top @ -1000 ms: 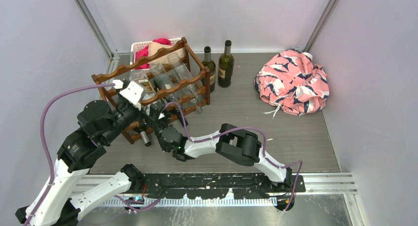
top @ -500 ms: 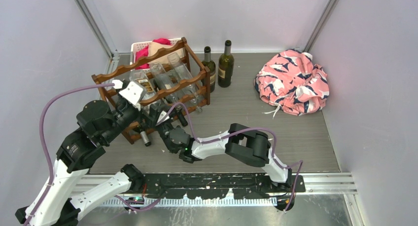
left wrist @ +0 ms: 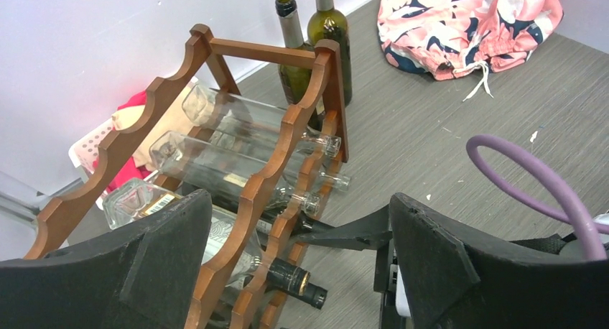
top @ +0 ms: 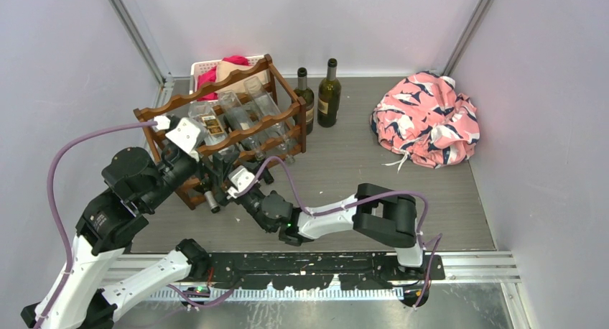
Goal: Put the wine bottle on the wine rack
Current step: Place the wine bottle in the wine rack.
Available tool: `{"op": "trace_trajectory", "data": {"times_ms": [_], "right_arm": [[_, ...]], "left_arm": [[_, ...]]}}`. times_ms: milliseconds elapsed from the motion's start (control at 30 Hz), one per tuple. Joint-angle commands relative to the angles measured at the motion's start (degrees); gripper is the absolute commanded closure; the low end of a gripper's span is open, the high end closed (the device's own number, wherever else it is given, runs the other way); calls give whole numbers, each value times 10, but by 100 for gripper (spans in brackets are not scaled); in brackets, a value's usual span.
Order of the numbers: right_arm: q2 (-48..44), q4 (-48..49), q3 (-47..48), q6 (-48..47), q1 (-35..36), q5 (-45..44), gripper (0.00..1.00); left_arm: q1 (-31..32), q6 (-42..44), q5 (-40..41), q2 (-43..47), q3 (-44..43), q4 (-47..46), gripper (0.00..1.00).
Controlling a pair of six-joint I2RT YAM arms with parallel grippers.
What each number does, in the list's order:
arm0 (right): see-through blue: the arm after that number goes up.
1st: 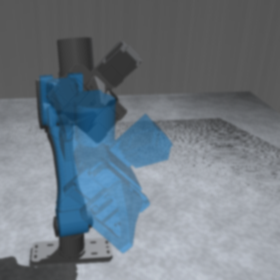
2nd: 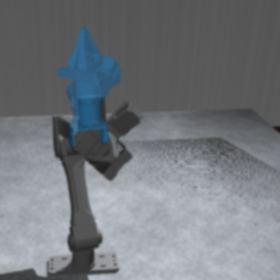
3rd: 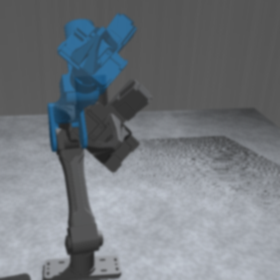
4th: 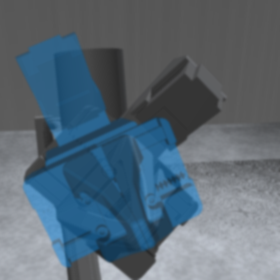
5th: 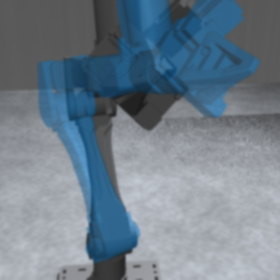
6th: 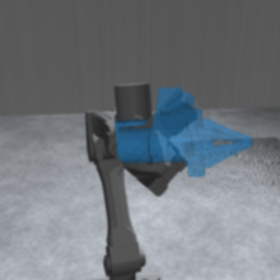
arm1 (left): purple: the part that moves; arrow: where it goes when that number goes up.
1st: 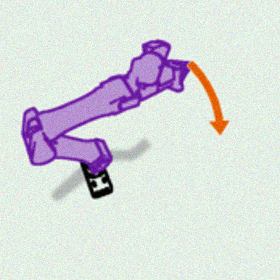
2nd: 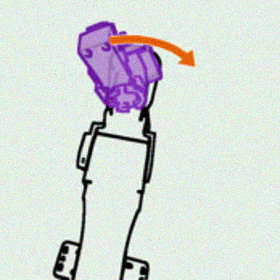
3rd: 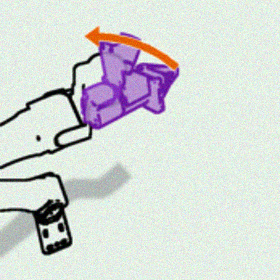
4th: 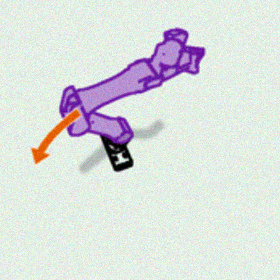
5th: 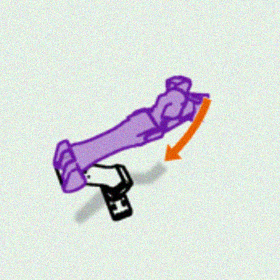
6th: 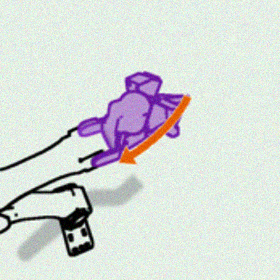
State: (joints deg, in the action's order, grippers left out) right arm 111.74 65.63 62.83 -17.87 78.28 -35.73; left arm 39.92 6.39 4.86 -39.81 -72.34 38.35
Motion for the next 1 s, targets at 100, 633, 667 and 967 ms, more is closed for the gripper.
{"op": "trace_trajectory", "data": {"times_ms": [100, 633, 667, 967], "right_arm": [[-75, -7, -42, 36, 2, 36, 6], [-208, -45, -176, 32, -7, -14, 0], [-220, -52, -185, 34, -9, -20, 0], [-369, -154, -252, 80, -70, -45, 0]], "left_arm": [[-4, -9, -15, 0, -24, -39, 8], [-4, -9, -8, -1, 12, -73, 7], [-3, -10, -8, -3, 14, -76, 7], [-4, -16, -18, -21, 49, -108, 6]]}}
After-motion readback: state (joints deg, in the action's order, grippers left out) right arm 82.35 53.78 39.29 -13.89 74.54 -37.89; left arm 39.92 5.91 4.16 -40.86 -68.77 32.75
